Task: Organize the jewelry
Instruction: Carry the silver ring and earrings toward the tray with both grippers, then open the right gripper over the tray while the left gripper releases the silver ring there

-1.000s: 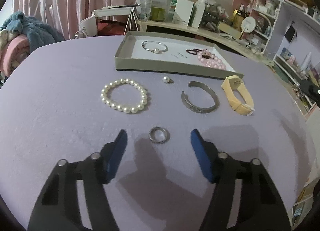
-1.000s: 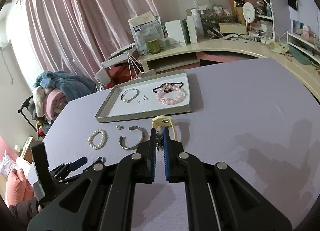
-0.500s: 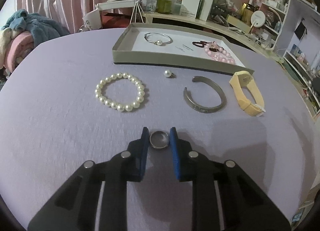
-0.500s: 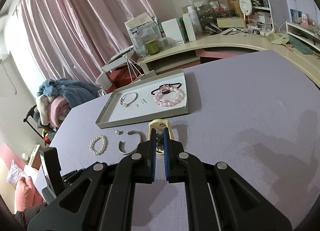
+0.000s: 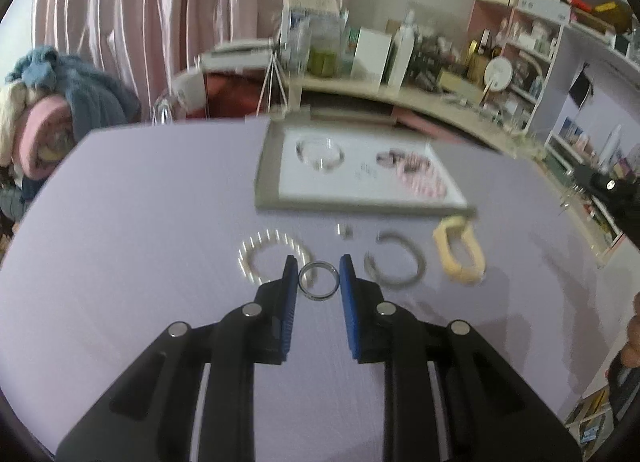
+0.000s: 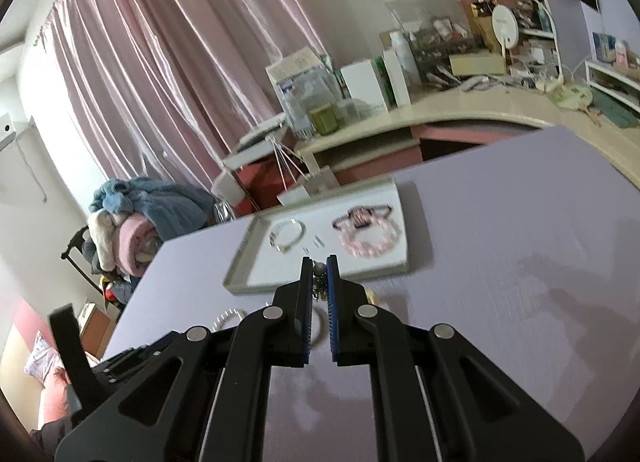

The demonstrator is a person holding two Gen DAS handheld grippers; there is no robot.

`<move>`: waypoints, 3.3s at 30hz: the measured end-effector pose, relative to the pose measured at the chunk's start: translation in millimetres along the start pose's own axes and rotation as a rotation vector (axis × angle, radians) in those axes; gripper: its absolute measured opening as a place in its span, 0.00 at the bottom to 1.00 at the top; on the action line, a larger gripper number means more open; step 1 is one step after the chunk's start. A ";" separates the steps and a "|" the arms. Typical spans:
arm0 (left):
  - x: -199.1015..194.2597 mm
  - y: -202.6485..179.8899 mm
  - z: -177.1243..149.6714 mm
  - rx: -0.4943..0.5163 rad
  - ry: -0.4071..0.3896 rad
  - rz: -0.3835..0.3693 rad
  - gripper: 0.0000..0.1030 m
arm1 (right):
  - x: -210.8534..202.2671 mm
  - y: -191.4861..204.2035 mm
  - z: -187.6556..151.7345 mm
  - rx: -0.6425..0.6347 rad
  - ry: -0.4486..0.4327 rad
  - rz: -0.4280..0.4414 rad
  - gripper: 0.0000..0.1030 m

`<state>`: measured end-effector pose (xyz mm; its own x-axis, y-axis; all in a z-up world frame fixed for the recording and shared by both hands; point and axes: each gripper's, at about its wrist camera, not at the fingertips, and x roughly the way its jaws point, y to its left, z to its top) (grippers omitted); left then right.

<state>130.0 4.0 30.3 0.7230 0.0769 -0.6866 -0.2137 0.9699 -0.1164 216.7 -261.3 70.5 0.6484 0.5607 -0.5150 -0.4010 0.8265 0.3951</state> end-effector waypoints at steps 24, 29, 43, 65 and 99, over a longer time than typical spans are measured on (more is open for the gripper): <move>10.3 -4.1 165.2 0.049 -0.172 -0.139 0.21 | 49.2 39.3 87.9 -0.111 -0.097 0.003 0.07; 38.4 -9.4 174.8 0.058 -0.151 -0.159 0.21 | 77.7 38.0 91.6 -0.115 -0.063 -0.002 0.07; 119.1 -3.4 186.2 0.072 -0.076 -0.183 0.21 | 171.4 14.5 83.8 -0.102 0.096 -0.063 0.07; 149.4 -4.5 182.4 0.075 -0.031 -0.188 0.21 | 174.3 -16.3 83.4 -0.022 0.101 -0.083 0.27; 159.2 10.7 174.7 0.044 -0.049 -0.160 0.44 | 148.2 -36.6 70.8 0.034 0.093 -0.127 0.27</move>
<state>357.6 66.9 45.2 0.7766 -0.0690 -0.6262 -0.0650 0.9799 -0.1886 373.3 -212.0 33.6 0.6289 0.4549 -0.6305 -0.2958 0.8900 0.3470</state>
